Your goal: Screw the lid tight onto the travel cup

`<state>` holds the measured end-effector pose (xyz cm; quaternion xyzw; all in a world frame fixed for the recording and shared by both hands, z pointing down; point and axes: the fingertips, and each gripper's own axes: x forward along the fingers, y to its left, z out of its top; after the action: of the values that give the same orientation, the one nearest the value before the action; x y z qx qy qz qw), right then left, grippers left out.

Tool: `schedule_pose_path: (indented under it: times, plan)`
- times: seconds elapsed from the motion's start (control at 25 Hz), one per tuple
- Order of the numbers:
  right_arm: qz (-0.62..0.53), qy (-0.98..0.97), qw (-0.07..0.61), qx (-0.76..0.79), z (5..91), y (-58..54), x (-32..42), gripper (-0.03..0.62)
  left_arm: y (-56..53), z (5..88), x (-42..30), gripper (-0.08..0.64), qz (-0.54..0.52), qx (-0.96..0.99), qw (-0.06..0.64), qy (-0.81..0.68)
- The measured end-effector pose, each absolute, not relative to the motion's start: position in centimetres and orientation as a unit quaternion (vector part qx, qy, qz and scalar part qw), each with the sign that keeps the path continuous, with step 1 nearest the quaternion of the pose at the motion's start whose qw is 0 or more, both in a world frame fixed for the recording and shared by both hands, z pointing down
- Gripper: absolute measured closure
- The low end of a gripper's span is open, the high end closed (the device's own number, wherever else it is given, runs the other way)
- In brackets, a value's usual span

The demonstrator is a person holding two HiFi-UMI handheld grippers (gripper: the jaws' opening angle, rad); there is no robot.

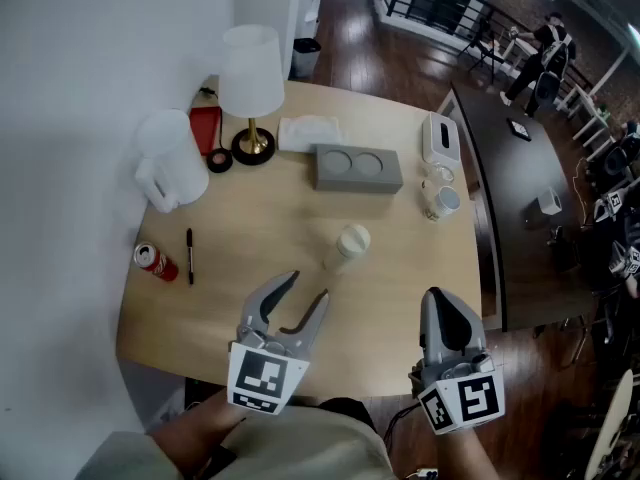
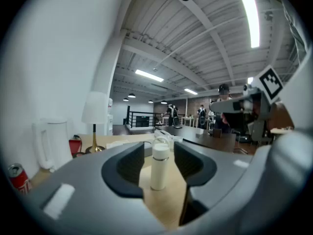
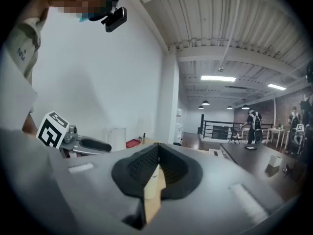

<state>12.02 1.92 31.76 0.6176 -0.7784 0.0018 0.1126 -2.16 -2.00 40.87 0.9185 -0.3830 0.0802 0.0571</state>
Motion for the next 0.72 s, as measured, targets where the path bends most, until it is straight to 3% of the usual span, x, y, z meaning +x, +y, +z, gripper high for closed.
schedule_pose_path:
  times: [0.48,0.72]
  plan:
    - [-0.004,-0.846,0.205,0.491,32.9,-4.7,8.9,0.594,-6.7,50.3,4.3,0.139,0.138,0.943,0.067,-0.295]
    - [-0.003,-0.864,0.235,0.446,33.4,-7.0,9.0,0.594,-8.6,54.9,7.7,0.080,0.168,0.946,0.073,-0.266]
